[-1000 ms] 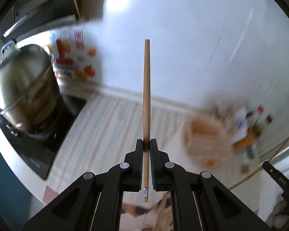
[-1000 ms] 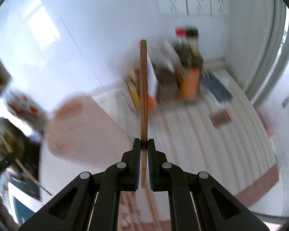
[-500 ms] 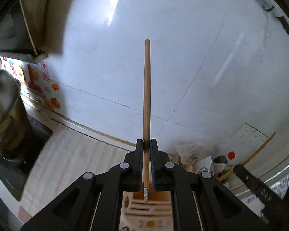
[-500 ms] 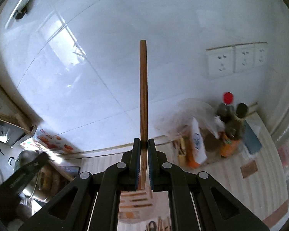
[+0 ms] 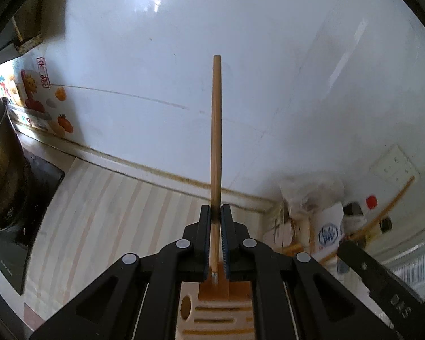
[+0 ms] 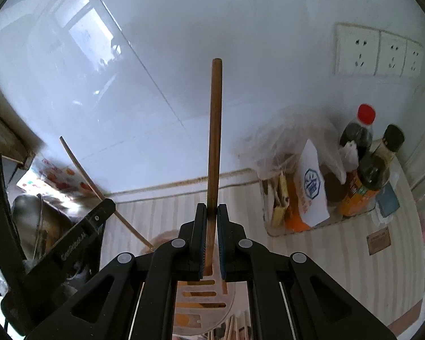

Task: Organize utensils
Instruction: 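Lift the chopsticks with both tools and carry them over the pink holder, then lower the chopsticks into the pink holder and open both tools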

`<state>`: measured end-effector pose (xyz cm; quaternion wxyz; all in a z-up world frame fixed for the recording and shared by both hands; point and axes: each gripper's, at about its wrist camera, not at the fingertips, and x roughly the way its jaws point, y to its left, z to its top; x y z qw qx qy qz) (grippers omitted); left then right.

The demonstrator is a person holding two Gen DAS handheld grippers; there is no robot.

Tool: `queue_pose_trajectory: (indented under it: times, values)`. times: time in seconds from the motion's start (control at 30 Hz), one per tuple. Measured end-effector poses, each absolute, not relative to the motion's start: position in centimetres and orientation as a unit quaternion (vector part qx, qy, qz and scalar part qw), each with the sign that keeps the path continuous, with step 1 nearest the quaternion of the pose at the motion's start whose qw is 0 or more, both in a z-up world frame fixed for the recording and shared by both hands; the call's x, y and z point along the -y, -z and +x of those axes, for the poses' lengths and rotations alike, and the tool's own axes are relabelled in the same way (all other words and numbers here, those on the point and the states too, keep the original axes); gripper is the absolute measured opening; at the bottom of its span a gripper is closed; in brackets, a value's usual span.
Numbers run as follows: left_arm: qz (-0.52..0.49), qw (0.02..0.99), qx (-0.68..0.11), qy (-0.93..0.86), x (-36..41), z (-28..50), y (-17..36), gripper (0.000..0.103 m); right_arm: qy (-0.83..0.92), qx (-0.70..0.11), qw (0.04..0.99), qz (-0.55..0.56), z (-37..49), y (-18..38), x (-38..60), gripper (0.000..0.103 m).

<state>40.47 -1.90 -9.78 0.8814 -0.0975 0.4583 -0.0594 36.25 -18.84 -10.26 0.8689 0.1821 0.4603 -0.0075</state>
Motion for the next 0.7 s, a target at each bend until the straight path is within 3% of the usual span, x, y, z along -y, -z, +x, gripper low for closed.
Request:
queue_pose_trajectory:
  times: [0.17,0.2,0.23,0.27,0.3,0.33,0.47,0.53,0.6,0.7]
  values:
    - [-0.057,0.872,-0.479,0.079,2.2,38.9,8.7,0.011,-0.008,-0.503,0.846,0.177,37.0,11.6,18.5,0.010]
    - [-0.046,0.875,-0.477,0.074,2.0,38.3,8.2,0.015,-0.006,-0.508,0.842,0.181,36.9,11.7,18.7,0.019]
    - [-0.036,0.877,-0.475,0.064,1.8,37.8,7.7,0.026,-0.005,-0.508,0.841,0.185,36.8,11.7,19.0,0.027]
    - [-0.033,0.879,-0.472,0.058,1.5,37.4,7.2,0.034,-0.004,-0.502,0.843,0.193,36.4,11.4,19.4,0.046]
    - [-0.033,0.883,-0.466,0.051,0.9,36.9,6.7,0.055,0.001,-0.490,0.848,0.200,35.8,11.0,19.8,0.059]
    - [-0.034,0.888,-0.456,0.041,0.3,36.3,6.0,0.069,0.005,-0.482,0.852,0.203,35.4,10.6,20.1,0.060]
    - [-0.025,0.905,-0.424,0.017,-1.6,34.4,4.4,0.079,0.023,-0.458,0.865,0.203,32.9,9.2,21.2,0.060]
    - [-0.027,0.908,-0.419,0.015,-2.5,33.5,4.1,0.103,0.028,-0.447,0.870,0.206,31.8,8.9,21.6,0.062]
    - [-0.022,0.912,-0.409,0.004,-3.3,32.6,4.1,0.103,0.033,-0.435,0.875,0.210,30.2,8.9,22.2,0.076]
    - [-0.010,0.910,-0.414,-0.004,-3.7,31.6,5.0,0.103,0.044,-0.430,0.878,0.206,28.5,9.3,22.6,0.082]
